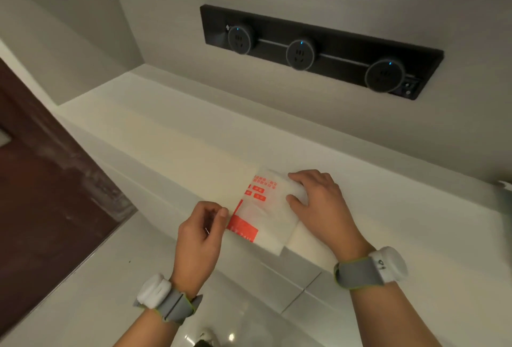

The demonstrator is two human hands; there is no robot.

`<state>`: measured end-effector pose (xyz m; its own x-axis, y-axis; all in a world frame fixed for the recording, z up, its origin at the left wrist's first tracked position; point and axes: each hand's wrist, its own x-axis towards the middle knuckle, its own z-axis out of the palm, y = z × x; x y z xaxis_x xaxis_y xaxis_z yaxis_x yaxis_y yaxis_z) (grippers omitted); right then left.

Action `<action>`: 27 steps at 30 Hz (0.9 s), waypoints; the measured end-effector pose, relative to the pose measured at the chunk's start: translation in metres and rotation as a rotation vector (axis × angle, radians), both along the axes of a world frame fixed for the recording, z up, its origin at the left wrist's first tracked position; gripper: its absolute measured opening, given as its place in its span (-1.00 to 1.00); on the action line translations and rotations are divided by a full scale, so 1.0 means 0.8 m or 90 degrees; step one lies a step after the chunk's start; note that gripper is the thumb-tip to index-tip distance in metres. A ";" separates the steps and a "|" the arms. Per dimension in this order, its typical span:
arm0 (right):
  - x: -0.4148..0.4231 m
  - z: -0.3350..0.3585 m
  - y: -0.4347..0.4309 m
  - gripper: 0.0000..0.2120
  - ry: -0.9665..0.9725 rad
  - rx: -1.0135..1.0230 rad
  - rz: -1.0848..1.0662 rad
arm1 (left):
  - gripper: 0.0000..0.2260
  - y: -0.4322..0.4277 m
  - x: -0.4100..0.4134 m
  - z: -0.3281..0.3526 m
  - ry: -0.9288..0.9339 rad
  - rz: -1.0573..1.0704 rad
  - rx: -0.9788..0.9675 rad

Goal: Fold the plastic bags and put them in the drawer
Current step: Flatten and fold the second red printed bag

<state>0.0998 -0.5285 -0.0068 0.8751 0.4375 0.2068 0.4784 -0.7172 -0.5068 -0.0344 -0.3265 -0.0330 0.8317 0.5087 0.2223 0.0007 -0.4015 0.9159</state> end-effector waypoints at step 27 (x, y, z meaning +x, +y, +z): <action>-0.172 -0.012 0.153 -0.68 0.058 0.244 -0.158 | -0.82 0.122 -0.074 0.002 0.116 -0.155 -0.416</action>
